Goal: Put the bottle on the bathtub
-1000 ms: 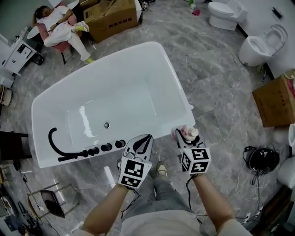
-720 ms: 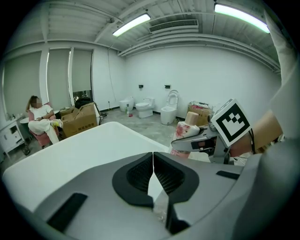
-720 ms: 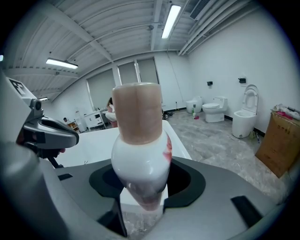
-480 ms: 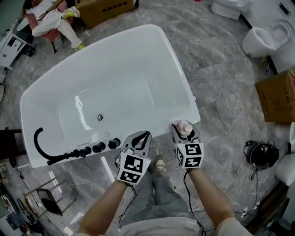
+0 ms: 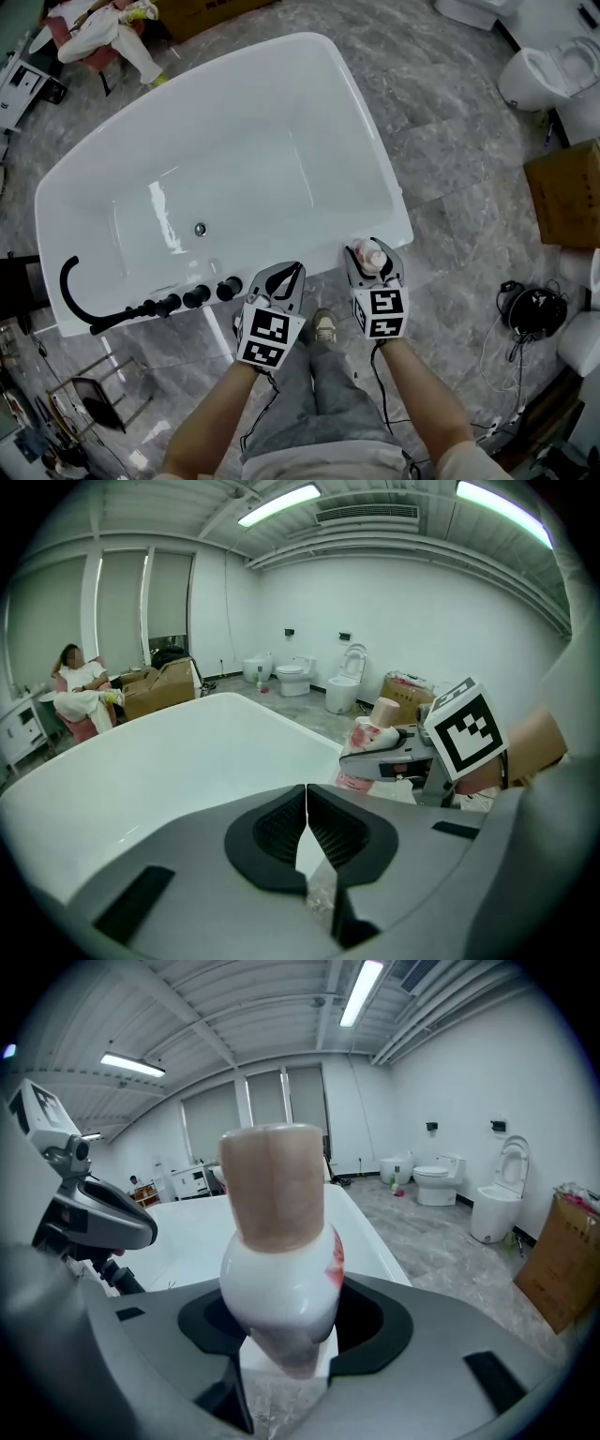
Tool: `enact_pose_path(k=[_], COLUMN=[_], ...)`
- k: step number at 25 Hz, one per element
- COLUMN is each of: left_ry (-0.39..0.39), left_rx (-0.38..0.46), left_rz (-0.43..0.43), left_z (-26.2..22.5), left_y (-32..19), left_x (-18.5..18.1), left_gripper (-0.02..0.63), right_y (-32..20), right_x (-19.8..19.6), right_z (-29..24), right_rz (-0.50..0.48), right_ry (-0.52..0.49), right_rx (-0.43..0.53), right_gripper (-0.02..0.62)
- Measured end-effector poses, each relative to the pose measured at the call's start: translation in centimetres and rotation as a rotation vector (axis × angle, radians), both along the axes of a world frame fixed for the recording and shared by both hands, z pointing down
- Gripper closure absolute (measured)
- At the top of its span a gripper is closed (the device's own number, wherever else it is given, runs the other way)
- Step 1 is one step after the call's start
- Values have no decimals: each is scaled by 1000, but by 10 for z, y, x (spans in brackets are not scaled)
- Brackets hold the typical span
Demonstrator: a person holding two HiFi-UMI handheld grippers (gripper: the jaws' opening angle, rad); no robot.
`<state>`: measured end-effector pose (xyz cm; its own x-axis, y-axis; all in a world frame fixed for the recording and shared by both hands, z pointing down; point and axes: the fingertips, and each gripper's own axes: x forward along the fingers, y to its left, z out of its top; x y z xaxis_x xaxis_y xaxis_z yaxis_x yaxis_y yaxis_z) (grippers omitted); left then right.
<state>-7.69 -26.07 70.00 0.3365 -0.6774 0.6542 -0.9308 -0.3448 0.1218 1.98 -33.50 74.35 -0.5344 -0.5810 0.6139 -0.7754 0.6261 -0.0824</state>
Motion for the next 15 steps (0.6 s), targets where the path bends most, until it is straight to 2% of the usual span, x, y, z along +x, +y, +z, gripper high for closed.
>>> enact_pose_path(k=[5, 9, 12, 15], left_ry=[-6, -11, -17, -21], left_rx=[-4, 2, 10, 26], left_rz=[-2, 1, 4, 9], left_z=[-1, -11, -22, -41], left_y=[-1, 0, 2, 5], left_x=[-4, -4, -6, -8], left_gripper=[584, 584, 584, 584], right_y=[6, 6, 5, 4], right_x=[-11, -10, -14, -13], right_z=[5, 3, -14, -41], right_rz=[-41, -35, -41, -54], right_ry=[31, 46, 31, 14], right_rx=[5, -9, -8, 21], right_gripper=[336, 285, 246, 236])
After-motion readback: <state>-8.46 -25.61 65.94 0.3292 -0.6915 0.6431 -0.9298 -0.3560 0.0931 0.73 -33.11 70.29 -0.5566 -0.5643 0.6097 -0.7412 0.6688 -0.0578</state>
